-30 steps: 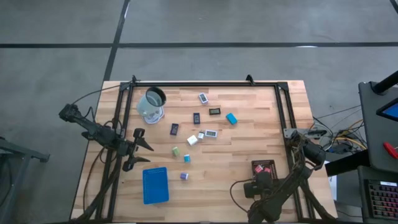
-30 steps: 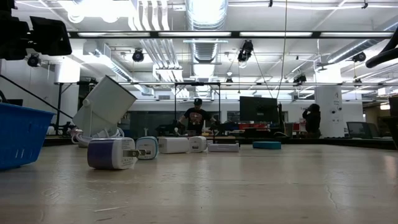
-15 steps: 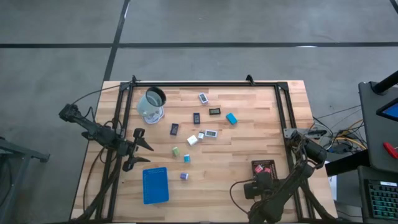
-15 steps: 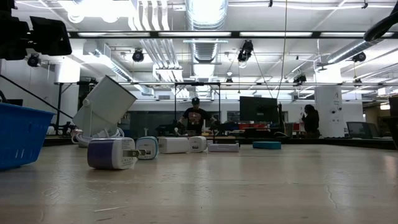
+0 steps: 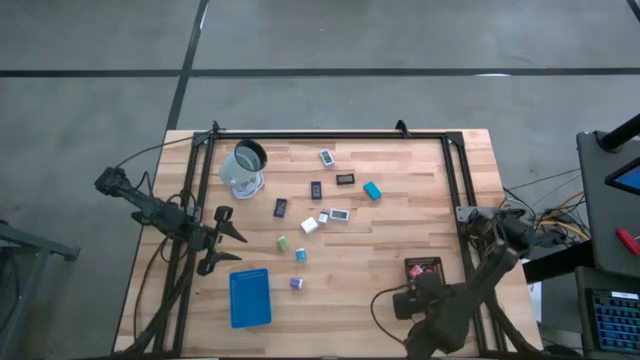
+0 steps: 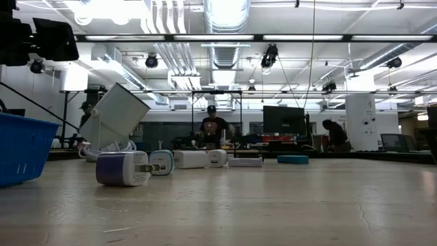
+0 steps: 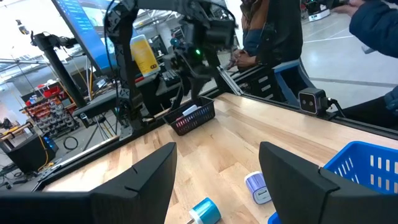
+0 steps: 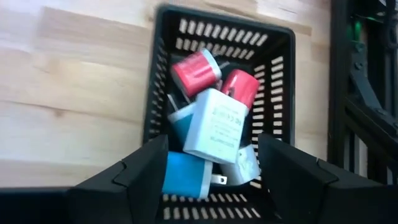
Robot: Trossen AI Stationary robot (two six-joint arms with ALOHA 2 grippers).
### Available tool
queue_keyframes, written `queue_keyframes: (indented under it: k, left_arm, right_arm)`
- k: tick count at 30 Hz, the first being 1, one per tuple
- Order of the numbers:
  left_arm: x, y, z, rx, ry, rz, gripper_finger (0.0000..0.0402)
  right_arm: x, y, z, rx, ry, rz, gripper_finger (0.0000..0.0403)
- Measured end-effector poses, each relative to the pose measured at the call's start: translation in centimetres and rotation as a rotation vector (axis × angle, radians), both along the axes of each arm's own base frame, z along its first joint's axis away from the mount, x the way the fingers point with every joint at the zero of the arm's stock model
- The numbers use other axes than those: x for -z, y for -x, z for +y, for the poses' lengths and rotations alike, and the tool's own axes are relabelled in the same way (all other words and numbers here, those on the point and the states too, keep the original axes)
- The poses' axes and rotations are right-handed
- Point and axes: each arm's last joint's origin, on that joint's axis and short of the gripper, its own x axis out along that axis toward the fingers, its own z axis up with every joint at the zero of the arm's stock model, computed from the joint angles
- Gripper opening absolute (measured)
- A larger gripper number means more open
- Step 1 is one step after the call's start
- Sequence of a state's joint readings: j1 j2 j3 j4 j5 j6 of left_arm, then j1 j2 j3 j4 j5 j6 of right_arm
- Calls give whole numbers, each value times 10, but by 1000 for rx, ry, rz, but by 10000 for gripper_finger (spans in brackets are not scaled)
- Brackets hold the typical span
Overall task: Pick & Place Office items
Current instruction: Put the white black charger adapter into the black bin
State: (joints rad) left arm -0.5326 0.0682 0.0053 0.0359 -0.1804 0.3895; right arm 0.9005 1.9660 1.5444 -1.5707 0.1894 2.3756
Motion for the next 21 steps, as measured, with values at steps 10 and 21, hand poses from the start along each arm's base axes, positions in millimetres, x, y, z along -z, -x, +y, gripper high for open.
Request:
queue_keyframes:
  k: [10,21]
  left_arm:
    - [0,0,0,0,0,0,234]
    - [0,0,0,0,0,0,234]
  right_arm:
    - [-45,3,-21,-184,64,-247,240]
    - [-55,-21,-44,-388,282,-345,241]
